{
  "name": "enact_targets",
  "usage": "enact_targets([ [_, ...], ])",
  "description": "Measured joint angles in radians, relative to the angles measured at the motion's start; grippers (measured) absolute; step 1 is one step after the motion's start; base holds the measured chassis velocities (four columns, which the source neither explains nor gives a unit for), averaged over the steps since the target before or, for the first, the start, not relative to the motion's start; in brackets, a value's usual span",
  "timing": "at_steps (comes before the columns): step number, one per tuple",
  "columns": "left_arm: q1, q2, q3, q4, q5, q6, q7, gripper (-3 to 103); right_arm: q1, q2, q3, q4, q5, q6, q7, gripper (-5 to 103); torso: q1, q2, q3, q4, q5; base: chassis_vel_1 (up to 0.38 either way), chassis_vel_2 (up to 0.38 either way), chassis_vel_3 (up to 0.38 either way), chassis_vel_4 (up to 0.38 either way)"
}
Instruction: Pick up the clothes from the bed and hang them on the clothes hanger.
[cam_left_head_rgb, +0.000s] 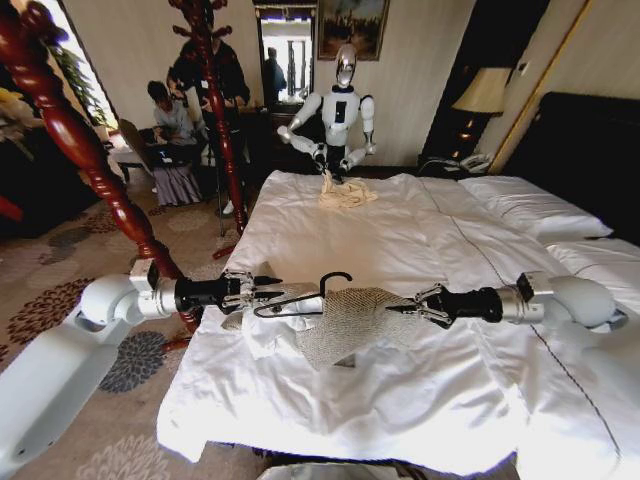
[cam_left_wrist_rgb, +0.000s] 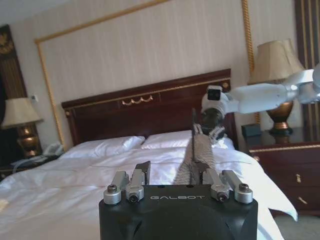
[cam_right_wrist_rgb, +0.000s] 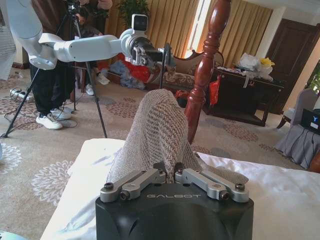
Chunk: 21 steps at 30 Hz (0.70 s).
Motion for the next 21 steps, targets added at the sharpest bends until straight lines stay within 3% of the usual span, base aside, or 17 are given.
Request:
enact_targets([
  [1,0.008,-0.004,-0.022,0.0,-0.006,0.0,-0.028,50,-0.003,0.002,0.0,0.0,0.001,0.0,0.001,3,0.0,0.0,0.0,0.0,0.0,0.0,0.0,0.0,0.0],
  [2,0.014,-0.01,-0.047,0.003,-0.001,0.002,-0.128,56,-0.007,0.004,0.001,0.001,0.007,0.0,0.006,3,0.0,0.0,0.0,0.0001,0.0003,0.0,0.0,0.0,0.0],
  [3,0.014,-0.01,-0.047,0.003,-0.001,0.002,-0.128,56,-0.007,0.004,0.001,0.001,0.007,0.0,0.006,3,0.0,0.0,0.0,0.0001,0.0003,0.0,0.0,0.0,0.0],
  [5,0.022,-0.022,-0.069,0.017,0.029,0.06,-0.404,66,-0.009,0.009,0.004,0.01,0.023,0.001,0.014,3,0.0,0.0,0.0,0.0,0.0002,0.0,0.0,0.0,0.0],
  [6,0.022,-0.022,-0.069,0.017,0.029,0.06,-0.404,66,-0.009,0.009,0.004,0.01,0.023,0.001,0.014,3,0.0,0.0,0.0,0.0,0.0002,0.0,0.0,0.0,0.0],
  [7,0.023,-0.036,-0.058,0.023,0.007,0.104,-0.57,72,-0.009,0.013,0.009,0.022,0.034,0.002,0.021,3,0.0,0.0,0.0,0.0002,0.0002,0.0,0.0,0.0,0.0],
  [9,0.025,-0.065,-0.038,0.043,-0.023,0.121,-0.792,83,-0.009,0.019,0.015,0.042,0.05,0.004,0.032,3,0.0,0.0,0.0,-0.0003,-0.0001,0.0,0.0,0.0,0.0],
  [10,0.025,-0.065,-0.038,0.043,-0.023,0.121,-0.792,83,-0.009,0.019,0.015,0.042,0.05,0.004,0.032,3,0.0,0.0,0.0,-0.0003,-0.0001,0.0,0.0,0.0,0.0],
  [11,0.04,-0.083,-0.035,0.058,-0.002,0.102,-0.857,88,-0.006,0.023,0.019,0.052,0.059,0.004,0.037,3,0.0,0.0,0.0,-0.0006,0.0002,0.0,0.0,0.0,0.0],
  [13,0.09,-0.107,-0.029,0.072,0.088,0.054,-0.889,97,0.001,0.031,0.023,0.066,0.073,0.005,0.049,3,0.0,0.0,0.0,-0.0001,0.0,0.0,0.0,0.0,0.0],
  [16,0.16,-0.138,-0.02,0.068,0.188,0.01,-0.886,99,0.003,0.038,0.027,0.076,0.089,0.006,0.065,3,0.0,0.0,0.0,0.0005,-0.0001,0.0,0.0,0.0,0.0],
  [20,0.294,-0.234,0.002,0.05,0.373,-0.077,-0.849,100,0.001,0.05,0.029,0.083,0.117,0.007,0.088,3,0.0,0.0,0.0,0.0001,0.0,0.0,0.0,0.0,0.0],
  [21,0.294,-0.234,0.002,0.05,0.373,-0.077,-0.849,100,0.001,0.05,0.029,0.083,0.117,0.007,0.088,3,0.0,0.0,0.0,0.0001,0.0,0.0,0.0,0.0,0.0],
])
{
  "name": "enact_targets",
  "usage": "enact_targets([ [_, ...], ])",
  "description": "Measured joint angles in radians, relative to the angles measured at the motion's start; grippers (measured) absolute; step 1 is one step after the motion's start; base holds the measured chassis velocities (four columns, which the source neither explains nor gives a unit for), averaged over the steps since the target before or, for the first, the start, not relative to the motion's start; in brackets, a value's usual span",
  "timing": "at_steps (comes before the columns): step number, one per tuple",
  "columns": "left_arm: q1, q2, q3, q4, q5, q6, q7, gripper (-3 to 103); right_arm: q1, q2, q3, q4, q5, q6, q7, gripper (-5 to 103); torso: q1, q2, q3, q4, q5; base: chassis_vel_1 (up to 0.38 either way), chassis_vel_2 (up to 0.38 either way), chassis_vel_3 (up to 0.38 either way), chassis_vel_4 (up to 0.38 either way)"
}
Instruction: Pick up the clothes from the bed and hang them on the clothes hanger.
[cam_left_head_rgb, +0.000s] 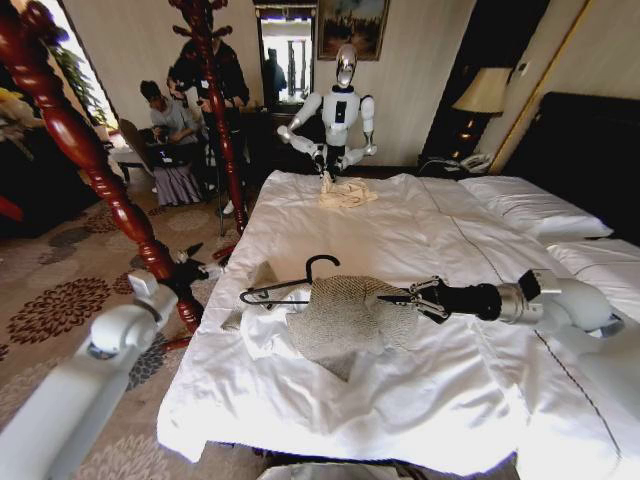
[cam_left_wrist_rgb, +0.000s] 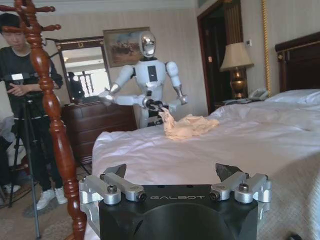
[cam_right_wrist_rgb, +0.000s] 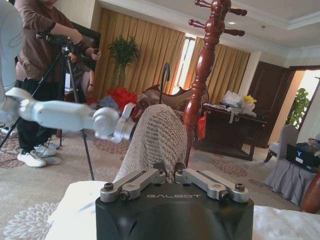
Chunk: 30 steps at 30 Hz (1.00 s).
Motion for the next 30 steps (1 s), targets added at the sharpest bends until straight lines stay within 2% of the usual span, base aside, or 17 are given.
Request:
enact_targets([
  [2,0.054,-0.035,0.002,0.005,0.096,-0.083,0.063,100,-0.001,0.007,0.001,0.004,0.01,0.001,0.007,3,0.0,0.0,0.0,-0.0001,0.0002,0.0,0.0,0.0,0.0],
  [4,0.095,-0.052,0.001,0.008,0.174,-0.16,0.098,100,-0.003,0.012,0.001,0.01,0.02,0.001,0.014,3,0.0,0.0,0.0,-0.0001,0.0002,0.0,0.0,0.0,0.0],
  [5,0.095,-0.052,0.001,0.008,0.174,-0.16,0.098,100,-0.003,0.012,0.001,0.01,0.02,0.001,0.014,3,0.0,0.0,0.0,-0.0001,0.0002,0.0,0.0,0.0,0.0],
  [6,0.124,-0.06,0.0,0.007,0.212,-0.202,0.115,100,-0.003,0.016,0.001,0.012,0.027,0.001,0.017,3,0.0,0.0,0.0,0.0,0.0002,0.0,0.0,0.0,0.0],
  [9,0.171,-0.075,0.006,-0.001,0.232,-0.256,0.167,100,-0.003,0.026,-0.002,0.016,0.033,0.001,0.019,3,0.0,0.0,0.0,0.0001,0.0005,0.0,0.0,0.0,0.0],
  [12,0.168,-0.088,0.02,0.021,0.268,-0.282,0.18,100,-0.001,0.03,-0.006,0.019,0.034,0.001,0.019,3,0.0,0.0,0.0,-0.0001,0.0004,0.0,0.0,0.0,0.0],
  [19,0.118,-0.1,0.067,0.069,0.33,-0.288,0.154,100,0.009,0.032,-0.014,0.027,0.036,0.002,0.018,3,0.0,0.0,0.0,-0.0001,0.0002,0.0,0.0,0.0,0.0],
  [24,0.056,-0.106,0.119,0.105,0.37,-0.276,0.112,100,0.005,0.035,-0.014,0.052,0.042,0.003,0.017,3,0.0,0.0,0.0,-0.0001,0.0002,0.0,0.0,0.0,0.0],
  [28,-0.009,-0.132,0.188,0.144,0.408,-0.245,0.017,100,0.002,0.042,-0.014,0.075,0.044,0.004,0.017,3,0.0,0.0,0.0,-0.0002,0.0,0.0,0.0,0.0,0.0],
  [30,-0.019,-0.136,0.196,0.151,0.412,-0.245,0.01,100,0.001,0.042,-0.014,0.078,0.044,0.004,0.017,3,0.0,0.0,0.0,0.0,0.0001,0.0,0.0,0.0,0.0],
])
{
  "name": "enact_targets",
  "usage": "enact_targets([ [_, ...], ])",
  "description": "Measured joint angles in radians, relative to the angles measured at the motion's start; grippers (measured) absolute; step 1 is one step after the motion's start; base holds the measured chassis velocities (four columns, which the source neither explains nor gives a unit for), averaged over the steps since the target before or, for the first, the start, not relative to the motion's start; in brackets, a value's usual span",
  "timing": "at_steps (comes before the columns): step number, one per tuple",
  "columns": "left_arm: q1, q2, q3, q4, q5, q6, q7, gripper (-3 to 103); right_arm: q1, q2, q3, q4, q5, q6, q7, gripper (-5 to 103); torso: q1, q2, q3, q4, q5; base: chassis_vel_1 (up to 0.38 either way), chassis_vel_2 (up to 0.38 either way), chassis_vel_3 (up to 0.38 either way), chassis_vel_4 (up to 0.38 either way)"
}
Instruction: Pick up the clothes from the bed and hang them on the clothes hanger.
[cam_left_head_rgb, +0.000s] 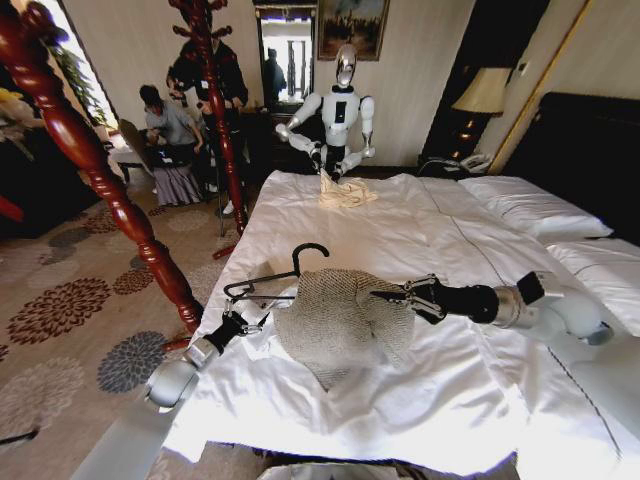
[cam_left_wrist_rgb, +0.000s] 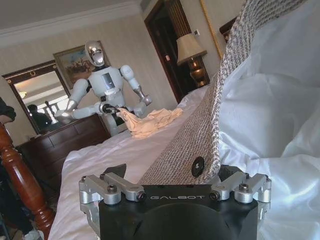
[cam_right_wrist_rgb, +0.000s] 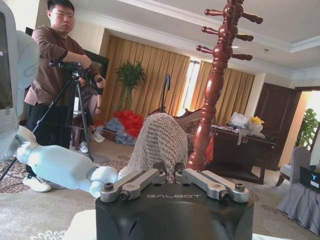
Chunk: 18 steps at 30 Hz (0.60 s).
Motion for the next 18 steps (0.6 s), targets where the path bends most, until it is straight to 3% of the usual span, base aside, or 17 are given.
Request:
enact_targets([
  [2,-0.028,-0.009,0.022,0.019,0.008,-0.001,-0.01,101,-0.004,0.0,0.003,0.01,0.001,0.002,0.0,3,0.0,0.0,0.0,0.0,0.0,0.0,0.0,0.0,0.0],
  [4,-0.045,-0.012,0.036,0.027,0.008,-0.005,-0.013,91,-0.005,-0.002,0.005,0.013,0.001,0.006,0.0,3,0.0,0.0,0.0,-0.0001,0.0,0.0,0.0,0.0,0.0],
  [6,-0.05,-0.012,0.039,0.027,0.007,-0.006,-0.013,91,-0.005,-0.002,0.005,0.013,0.001,0.007,0.0,3,0.0,0.0,0.0,-0.0001,0.0,0.0,0.0,0.0,0.0],
  [9,-0.059,-0.011,0.044,0.03,0.004,-0.01,-0.013,75,-0.002,-0.002,0.003,0.008,0.001,0.008,0.001,3,0.0,0.0,0.0,0.0,0.0001,0.0,0.0,0.0,0.0],
  [13,-0.058,-0.013,0.041,0.029,-0.003,-0.013,-0.01,64,0.0,-0.001,-0.001,0.004,0.001,0.009,0.005,3,0.0,0.0,0.0,0.0001,0.0001,0.0,0.0,0.0,0.0],
  [15,-0.053,-0.014,0.037,0.023,-0.006,-0.014,-0.005,53,0.004,-0.001,-0.005,-0.002,-0.001,0.009,0.007,3,0.0,0.0,0.0,0.0001,0.0001,0.0,0.0,0.0,0.0],
  [18,-0.052,-0.014,0.034,0.021,-0.006,-0.014,-0.001,47,0.007,-0.001,-0.007,-0.006,-0.001,0.009,0.008,3,0.0,0.0,0.0,0.0001,0.0001,0.0,0.0,0.0,0.0],
])
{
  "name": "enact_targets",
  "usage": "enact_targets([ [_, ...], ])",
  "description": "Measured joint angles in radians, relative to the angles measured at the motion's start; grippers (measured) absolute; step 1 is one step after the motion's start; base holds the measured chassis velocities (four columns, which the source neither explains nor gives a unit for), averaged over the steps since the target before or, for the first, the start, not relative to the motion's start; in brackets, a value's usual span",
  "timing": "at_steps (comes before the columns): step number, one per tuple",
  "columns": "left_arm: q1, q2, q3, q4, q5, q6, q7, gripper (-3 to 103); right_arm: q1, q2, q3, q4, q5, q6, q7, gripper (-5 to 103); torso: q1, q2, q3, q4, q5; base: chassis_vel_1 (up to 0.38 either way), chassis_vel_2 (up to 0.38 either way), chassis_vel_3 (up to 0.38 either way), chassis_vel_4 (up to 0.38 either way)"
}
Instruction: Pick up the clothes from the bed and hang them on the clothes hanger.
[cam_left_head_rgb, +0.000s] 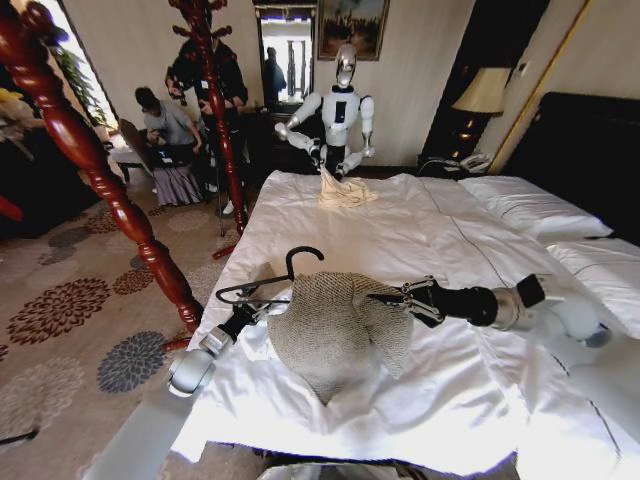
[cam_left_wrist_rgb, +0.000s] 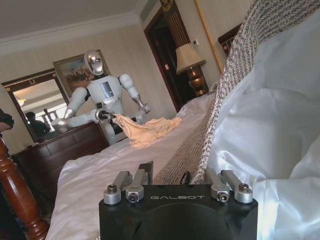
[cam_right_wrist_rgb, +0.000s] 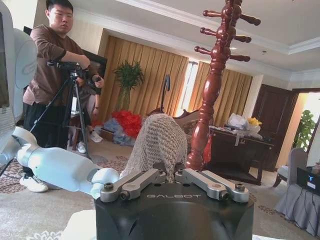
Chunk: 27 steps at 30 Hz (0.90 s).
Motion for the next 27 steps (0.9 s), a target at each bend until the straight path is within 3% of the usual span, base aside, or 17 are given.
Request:
enact_targets([
  [2,0.0,0.0,-0.01,-0.001,-0.005,0.0,0.004,32,0.005,-0.001,-0.001,-0.004,0.0,0.0,0.005,3,0.0,0.0,0.0,-0.0001,0.0,0.0,0.0,0.0,0.0],
  [4,0.001,0.001,-0.013,-0.003,-0.008,0.0,0.005,32,0.005,-0.002,-0.001,-0.004,0.0,0.0,0.007,3,0.0,0.0,0.0,-0.0001,0.0,0.0,0.0,0.0,0.0],
  [7,0.004,0.004,-0.034,-0.021,-0.038,0.006,0.011,15,0.005,-0.003,-0.001,-0.006,0.0,0.002,0.025,3,0.0,0.0,0.0,-0.0001,-0.0001,0.0,0.0,0.0,0.0],
  [9,0.005,0.005,-0.038,-0.025,-0.048,0.009,0.013,15,0.005,-0.003,-0.001,-0.007,0.0,0.002,0.03,3,0.0,0.0,0.0,-0.0001,0.0,0.0,0.0,0.0,0.0],
  [11,0.005,0.01,-0.054,-0.041,-0.091,0.02,0.019,5,0.002,-0.002,-0.001,-0.012,0.001,0.003,0.05,3,0.0,0.0,0.0,0.0,-0.0001,0.0,0.0,0.0,0.0],
  [14,0.002,0.034,-0.09,-0.078,-0.222,0.053,0.045,3,-0.006,0.0,-0.001,-0.02,0.003,0.004,0.094,3,0.0,0.0,0.0,0.0,-0.0002,0.0,0.0,0.0,0.0],
  [16,-0.001,0.042,-0.099,-0.089,-0.262,0.062,0.05,3,-0.008,0.0,-0.001,-0.022,0.001,0.006,0.105,3,0.0,0.0,0.0,0.0,-0.0002,0.0,0.0,0.0,0.0],
  [18,-0.018,0.081,-0.126,-0.126,-0.396,0.1,0.062,3,-0.016,0.0,-0.001,-0.023,-0.012,0.011,0.144,3,0.0,0.0,0.0,0.0,-0.0004,0.0,0.0,0.0,0.0],
  [20,-0.027,0.098,-0.136,-0.139,-0.443,0.117,0.064,3,-0.019,0.0,-0.001,-0.022,-0.018,0.012,0.16,3,0.0,0.0,0.0,-0.0001,-0.0004,0.0,0.0,0.0,0.0],
  [23,-0.06,0.188,-0.187,-0.196,-0.65,0.192,0.067,3,-0.03,0.001,-0.001,-0.022,-0.04,0.012,0.204,3,0.0,0.0,0.0,-0.0002,-0.0001,0.0,0.0,0.0,0.0],
  [24,-0.06,0.188,-0.187,-0.196,-0.65,0.192,0.067,3,-0.03,0.001,-0.001,-0.022,-0.04,0.012,0.204,3,0.0,0.0,0.0,-0.0002,-0.0001,0.0,0.0,0.0,0.0],
  [27,-0.072,0.289,-0.245,-0.247,-0.845,0.269,0.034,3,-0.034,0.005,0.0,-0.022,-0.049,0.014,0.202,3,0.0,0.0,0.0,0.0,-0.0001,0.0,0.0,0.0,0.0],
])
